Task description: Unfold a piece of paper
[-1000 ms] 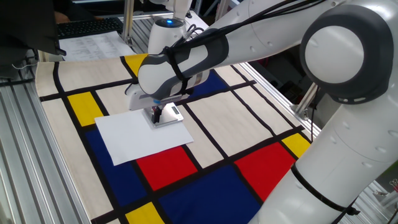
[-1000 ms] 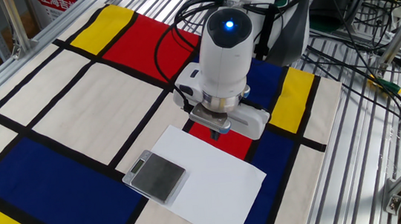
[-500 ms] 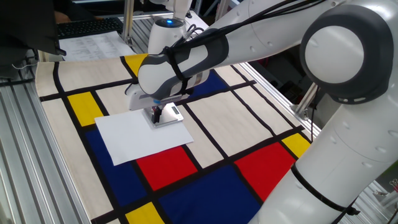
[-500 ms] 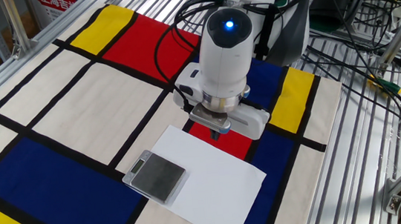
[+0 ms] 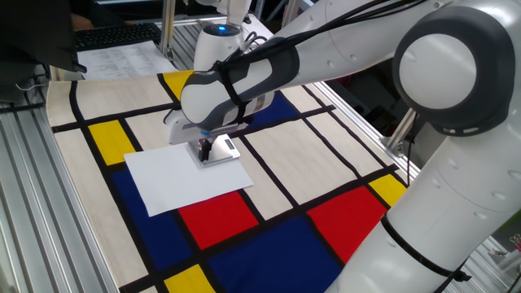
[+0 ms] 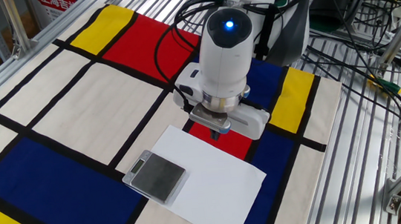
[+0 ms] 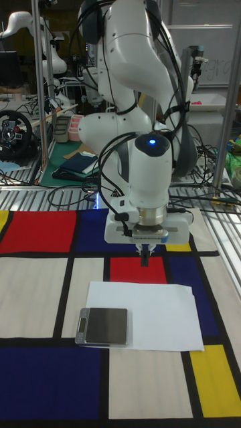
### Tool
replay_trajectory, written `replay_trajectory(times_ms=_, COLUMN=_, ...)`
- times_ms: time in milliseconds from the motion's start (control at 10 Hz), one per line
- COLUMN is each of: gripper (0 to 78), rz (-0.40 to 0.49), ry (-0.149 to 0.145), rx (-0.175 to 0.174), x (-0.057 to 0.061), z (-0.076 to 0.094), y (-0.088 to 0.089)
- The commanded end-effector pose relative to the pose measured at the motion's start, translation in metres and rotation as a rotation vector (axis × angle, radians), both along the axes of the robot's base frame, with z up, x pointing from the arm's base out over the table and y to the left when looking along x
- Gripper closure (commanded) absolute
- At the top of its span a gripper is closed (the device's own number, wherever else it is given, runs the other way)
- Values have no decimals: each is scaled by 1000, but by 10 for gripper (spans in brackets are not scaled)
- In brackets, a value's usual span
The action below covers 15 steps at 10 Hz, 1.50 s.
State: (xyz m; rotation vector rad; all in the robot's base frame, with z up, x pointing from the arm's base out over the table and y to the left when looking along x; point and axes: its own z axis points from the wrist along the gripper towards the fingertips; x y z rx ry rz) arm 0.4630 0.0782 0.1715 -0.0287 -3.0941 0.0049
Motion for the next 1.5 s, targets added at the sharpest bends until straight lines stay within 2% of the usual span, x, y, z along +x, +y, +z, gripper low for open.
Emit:
replay_trajectory(times_ms=100, gripper=764, rz=44, ry=19, rx=-52, x=-2, z=11, y=-4)
replay_trajectory(times_ms=400, gripper=764, rz=45, ry=18, rx=-37, x=-2, z=11, y=-4)
replay_trajectory(times_ms=1500, gripper=764, rz=44, ry=14, rx=-36, x=-2, z=11, y=-4)
